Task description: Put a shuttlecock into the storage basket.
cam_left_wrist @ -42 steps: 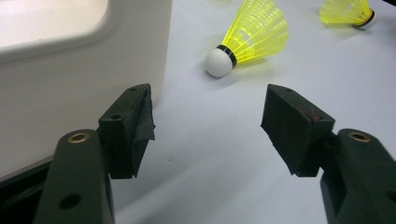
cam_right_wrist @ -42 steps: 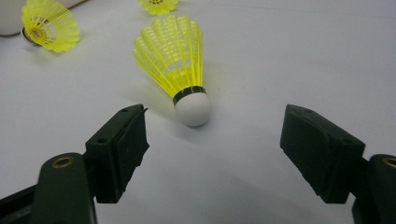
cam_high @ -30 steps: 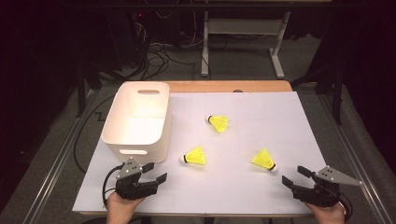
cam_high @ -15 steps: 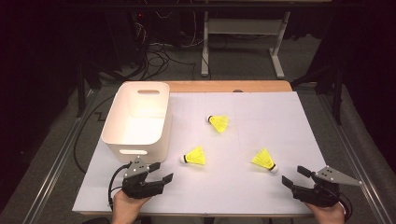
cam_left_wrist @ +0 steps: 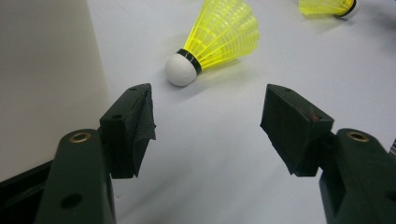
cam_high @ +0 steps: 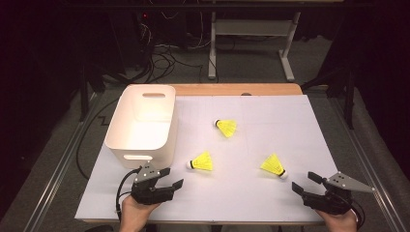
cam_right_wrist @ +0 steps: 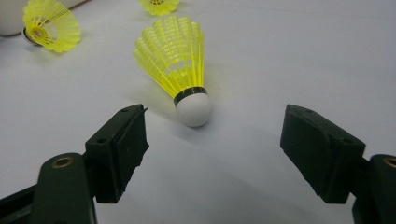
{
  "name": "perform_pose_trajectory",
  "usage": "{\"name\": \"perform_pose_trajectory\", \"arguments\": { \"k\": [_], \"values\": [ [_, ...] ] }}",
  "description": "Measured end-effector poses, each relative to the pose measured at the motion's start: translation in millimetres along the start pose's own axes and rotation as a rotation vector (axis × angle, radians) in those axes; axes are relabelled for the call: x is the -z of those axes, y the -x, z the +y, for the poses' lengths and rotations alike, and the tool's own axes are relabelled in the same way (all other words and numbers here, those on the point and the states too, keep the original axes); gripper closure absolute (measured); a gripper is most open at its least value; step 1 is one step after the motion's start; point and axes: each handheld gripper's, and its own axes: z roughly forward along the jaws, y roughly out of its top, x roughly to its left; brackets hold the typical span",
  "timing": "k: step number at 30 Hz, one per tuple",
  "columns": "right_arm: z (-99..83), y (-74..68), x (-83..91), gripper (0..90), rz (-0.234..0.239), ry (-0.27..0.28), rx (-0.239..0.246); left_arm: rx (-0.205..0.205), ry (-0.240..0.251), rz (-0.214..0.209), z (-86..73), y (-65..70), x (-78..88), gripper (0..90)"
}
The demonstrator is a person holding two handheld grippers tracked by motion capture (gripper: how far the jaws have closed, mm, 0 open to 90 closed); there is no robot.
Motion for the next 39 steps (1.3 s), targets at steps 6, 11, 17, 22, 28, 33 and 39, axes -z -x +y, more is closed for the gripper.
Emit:
{"name": "perform_pose_trajectory", "arguments": {
  "k": [6, 11, 17, 22, 28, 33, 39],
  "values": [
    [0.0, 0.1, -0.2, 23.2, 0.000, -0.001, -0.001, -0.001, 0.001, -0.002, 2.5, 1.9, -3.8, 35.5],
    [0.0, -0.1, 0.0, 23.2, 0.000, 0.000, 0.000, 0.003, -0.008, -0.004, 5.2, 4.3, -6.9, 35.8],
    [0.2, -0.6, -0.1, 23.3, 0.002, 0.003, 0.002, -0.003, -0.003, 0.015, 9.2, 8.2, -10.2, 36.8],
    [0.1, -0.6, -0.2, 23.3, 0.002, 0.001, 0.002, -0.006, -0.016, 0.024, 13.9, 11.3, -13.9, 36.9],
    [0.0, -0.6, -0.3, 23.3, 0.002, -0.001, 0.002, -0.017, -0.029, 0.033, 19.7, 15.2, -19.6, 36.4],
    [0.0, -0.5, -0.1, 23.3, 0.002, 0.001, 0.001, -0.020, -0.034, 0.043, 22.8, 17.4, -24.2, 35.6],
    [0.2, -1.3, -0.1, 23.3, -0.002, -0.001, 0.012, -0.010, -0.029, 0.047, 25.1, 17.3, -28.1, 34.1]
  ]
}}
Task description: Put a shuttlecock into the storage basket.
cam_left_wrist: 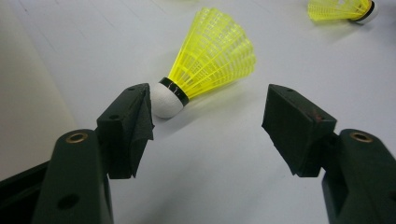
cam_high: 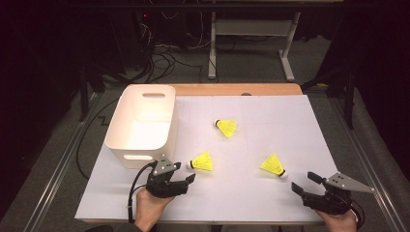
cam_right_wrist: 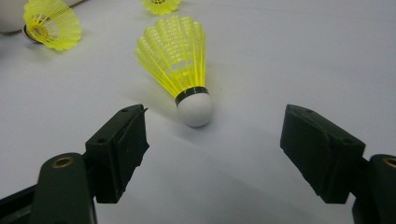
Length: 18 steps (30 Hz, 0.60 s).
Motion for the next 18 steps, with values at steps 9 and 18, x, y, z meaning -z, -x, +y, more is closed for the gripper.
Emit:
{"name": "perform_pose_trajectory", "arguments": {
  "k": [9, 18],
  "values": [
    [0.0, 0.1, -0.2, 23.3, 0.000, -0.001, -0.002, 0.005, -0.018, -0.006, 6.3, 1.8, -2.5, 33.9],
    [-0.2, 0.7, -0.2, 23.3, 0.000, 0.001, -0.007, 0.013, -0.026, -0.015, 14.5, 3.0, -9.4, 33.7]
  ]
}}
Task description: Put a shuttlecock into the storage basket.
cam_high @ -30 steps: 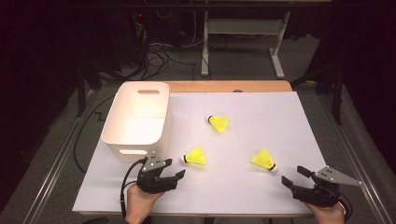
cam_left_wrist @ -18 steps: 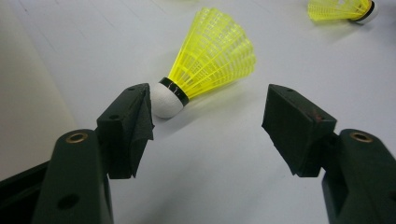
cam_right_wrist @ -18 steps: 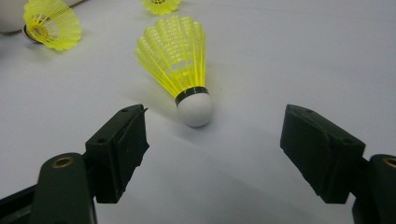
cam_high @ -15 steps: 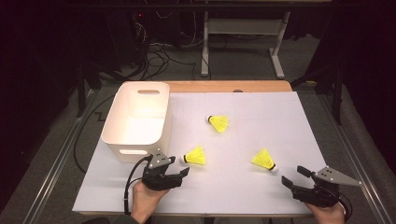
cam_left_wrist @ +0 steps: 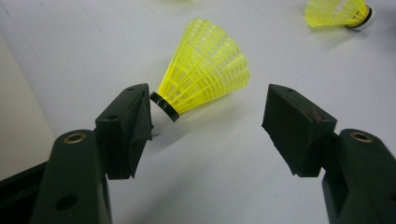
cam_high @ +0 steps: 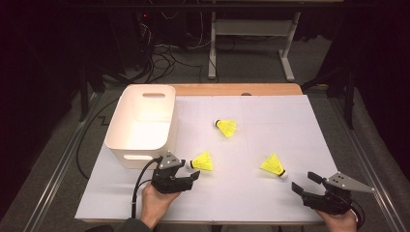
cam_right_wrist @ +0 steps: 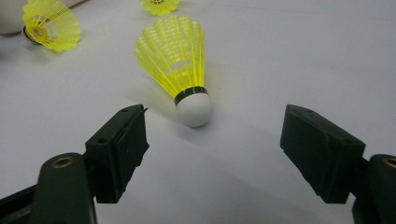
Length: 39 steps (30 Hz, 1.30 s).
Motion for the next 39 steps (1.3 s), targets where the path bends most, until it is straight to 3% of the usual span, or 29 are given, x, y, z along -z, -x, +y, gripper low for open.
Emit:
{"name": "perform_pose_trajectory", "arguments": {
  "k": [17, 39],
  "values": [
    [0.1, -0.3, 0.1, 23.3, 0.003, 0.002, 0.000, -0.014, -0.011, 0.014, 16.3, 3.4, -7.9, 32.2],
    [0.2, -0.3, -0.2, 23.4, 0.005, 0.001, 0.003, 0.002, -0.048, 0.010, 33.1, 5.8, -23.8, 31.8]
  ]
}}
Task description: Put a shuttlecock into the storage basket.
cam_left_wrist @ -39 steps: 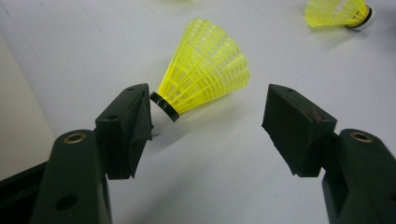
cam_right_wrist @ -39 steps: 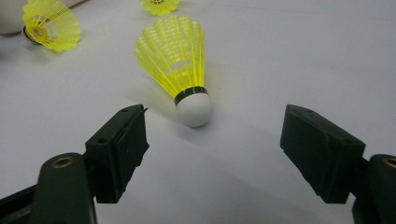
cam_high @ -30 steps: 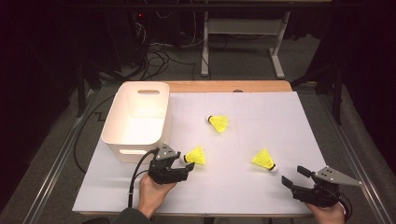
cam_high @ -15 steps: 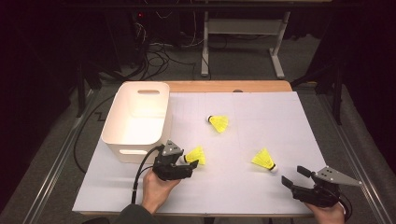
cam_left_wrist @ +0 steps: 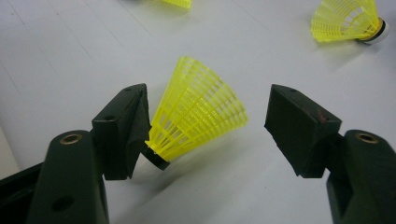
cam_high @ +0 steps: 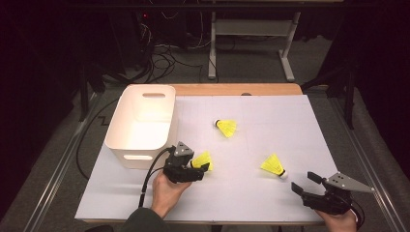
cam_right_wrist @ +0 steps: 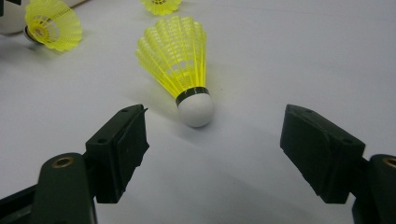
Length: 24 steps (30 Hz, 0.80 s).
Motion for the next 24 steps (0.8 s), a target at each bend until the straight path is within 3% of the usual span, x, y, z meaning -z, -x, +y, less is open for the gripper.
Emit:
{"name": "perform_pose_trajectory", "arguments": {
  "k": [10, 24],
  "values": [
    [0.0, -0.1, 0.0, 23.4, 0.001, 0.001, -0.002, 0.000, -0.036, 0.003, 11.3, 2.3, -10.9, 31.4],
    [0.0, 0.0, 0.1, 23.4, 0.002, 0.003, 0.001, -0.007, -0.072, 0.039, 22.3, 5.7, -23.8, 31.6]
  ]
}}
